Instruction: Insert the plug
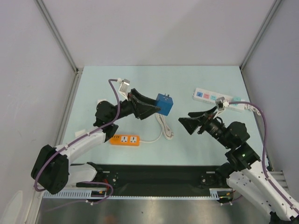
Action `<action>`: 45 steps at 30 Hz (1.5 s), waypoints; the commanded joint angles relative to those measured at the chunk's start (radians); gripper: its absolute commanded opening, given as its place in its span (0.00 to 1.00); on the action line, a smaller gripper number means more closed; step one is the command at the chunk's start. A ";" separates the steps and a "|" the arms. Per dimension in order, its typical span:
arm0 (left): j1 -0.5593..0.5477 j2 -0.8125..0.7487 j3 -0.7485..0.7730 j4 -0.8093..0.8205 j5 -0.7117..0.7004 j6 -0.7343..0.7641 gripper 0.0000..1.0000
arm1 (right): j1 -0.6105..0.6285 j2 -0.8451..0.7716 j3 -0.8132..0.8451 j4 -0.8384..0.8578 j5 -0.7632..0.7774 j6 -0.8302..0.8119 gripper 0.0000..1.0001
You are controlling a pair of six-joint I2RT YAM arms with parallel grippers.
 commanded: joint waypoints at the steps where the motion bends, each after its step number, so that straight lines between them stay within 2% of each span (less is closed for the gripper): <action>1: -0.002 -0.041 -0.009 -0.063 -0.293 -0.181 0.00 | 0.103 -0.001 -0.041 0.124 0.352 -0.137 0.89; 2: -0.004 -0.041 -0.023 -0.016 -0.345 -0.229 0.00 | 0.126 0.010 -0.067 0.205 0.407 -0.221 0.89; 4: -0.013 -0.044 -0.060 0.049 -0.403 -0.352 0.00 | 0.177 0.092 -0.076 0.303 0.547 -0.287 0.93; 5: -0.018 -0.047 -0.062 0.052 -0.430 -0.384 0.00 | 0.195 0.125 -0.076 0.412 0.580 -0.350 0.98; 7: -0.031 -0.054 -0.060 0.057 -0.508 -0.440 0.00 | 0.244 0.198 -0.078 0.547 0.660 -0.456 1.00; 8: -0.036 -0.057 -0.059 0.049 -0.537 -0.460 0.00 | 0.323 0.271 -0.069 0.651 0.692 -0.515 1.00; 9: -0.039 -0.059 -0.054 0.045 -0.580 -0.480 0.00 | 0.362 0.306 -0.047 0.699 0.784 -0.673 1.00; 12: -0.042 -0.068 -0.049 0.022 -0.629 -0.572 0.00 | 0.462 0.450 -0.020 0.903 0.910 -0.903 1.00; 16: -0.056 -0.099 -0.062 -0.012 -0.718 -0.619 0.00 | 0.470 0.540 -0.018 1.031 0.843 -0.915 1.00; 20: -0.064 -0.116 -0.071 -0.035 -0.755 -0.621 0.00 | 0.525 0.622 -0.008 1.271 0.855 -1.014 1.00; 23: -0.064 -0.111 -0.083 -0.018 -0.755 -0.647 0.00 | 0.568 0.671 0.035 1.309 0.833 -1.100 1.00; 28: -0.068 -0.110 -0.069 -0.012 -0.743 -0.656 0.00 | 0.621 0.715 0.072 1.335 0.802 -1.154 0.99; 38: -0.096 -0.111 -0.106 0.025 -0.754 -0.716 0.00 | 0.645 0.855 0.151 1.398 0.782 -1.272 1.00; 45: -0.139 -0.128 -0.099 -0.007 -0.766 -0.701 0.00 | 0.645 0.930 0.201 1.422 0.794 -1.354 0.99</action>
